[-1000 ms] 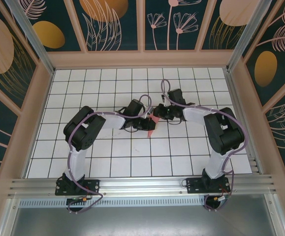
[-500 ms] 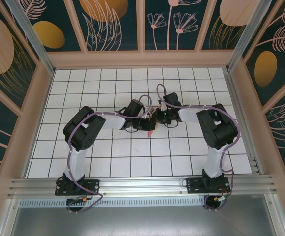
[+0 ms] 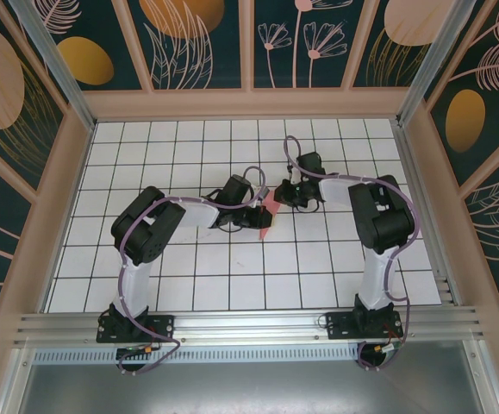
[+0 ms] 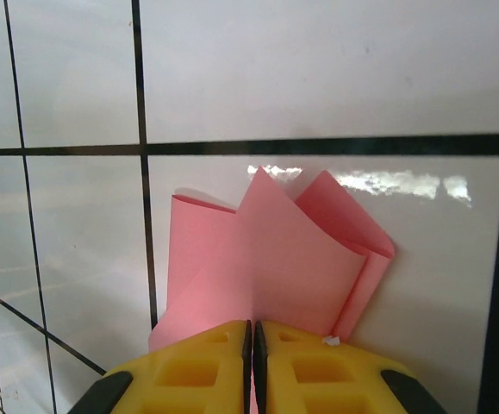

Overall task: Fold a paper plane with a square sheet of paper (fold left side to right side)
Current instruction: Fold the wing for the fifth time at the center of the table.

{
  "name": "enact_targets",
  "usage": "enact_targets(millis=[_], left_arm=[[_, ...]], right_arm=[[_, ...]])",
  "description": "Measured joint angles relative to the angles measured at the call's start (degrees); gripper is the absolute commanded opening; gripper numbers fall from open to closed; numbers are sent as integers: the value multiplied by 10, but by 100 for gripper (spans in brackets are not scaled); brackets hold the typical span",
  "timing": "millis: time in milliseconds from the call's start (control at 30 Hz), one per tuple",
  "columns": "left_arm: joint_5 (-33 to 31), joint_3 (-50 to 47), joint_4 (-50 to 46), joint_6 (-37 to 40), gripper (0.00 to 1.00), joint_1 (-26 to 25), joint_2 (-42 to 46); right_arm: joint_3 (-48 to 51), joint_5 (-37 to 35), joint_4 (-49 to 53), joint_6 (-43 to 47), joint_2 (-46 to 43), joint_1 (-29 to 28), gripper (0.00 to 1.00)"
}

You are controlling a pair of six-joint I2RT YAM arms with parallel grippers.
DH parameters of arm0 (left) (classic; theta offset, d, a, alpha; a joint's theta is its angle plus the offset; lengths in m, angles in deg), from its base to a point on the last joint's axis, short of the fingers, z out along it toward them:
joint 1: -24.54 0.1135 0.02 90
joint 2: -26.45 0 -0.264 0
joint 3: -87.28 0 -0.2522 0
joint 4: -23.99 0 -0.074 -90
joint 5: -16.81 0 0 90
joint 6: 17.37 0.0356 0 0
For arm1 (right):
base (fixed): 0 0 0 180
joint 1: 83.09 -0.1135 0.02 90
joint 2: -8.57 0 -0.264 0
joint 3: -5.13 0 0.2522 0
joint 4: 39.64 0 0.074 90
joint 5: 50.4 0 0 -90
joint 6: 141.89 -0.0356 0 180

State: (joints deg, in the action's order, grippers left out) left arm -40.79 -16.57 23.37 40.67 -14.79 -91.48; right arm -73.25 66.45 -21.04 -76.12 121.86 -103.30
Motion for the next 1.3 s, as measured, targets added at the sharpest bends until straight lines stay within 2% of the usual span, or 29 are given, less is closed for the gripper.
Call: enact_targets(millis=[400,500,733,967,1133,1300], left_arm=[[-2,-4,10,0,11,0,0],[0,-5,13,0,15,0,0],[1,-18,7,0,16,0,14],[2,-25,-9,0,16,0,24],[3,-25,-10,0,16,0,24],[3,-25,-9,0,16,0,24]], right_arm=[[-37,-17,10,14,20,44,16],[-39,-15,10,14,22,46,16],[-39,-13,10,14,23,46,17],[-5,-26,6,14,-32,46,18],[16,-10,-30,-3,-76,12,18],[11,3,-51,-23,-50,-39,18]])
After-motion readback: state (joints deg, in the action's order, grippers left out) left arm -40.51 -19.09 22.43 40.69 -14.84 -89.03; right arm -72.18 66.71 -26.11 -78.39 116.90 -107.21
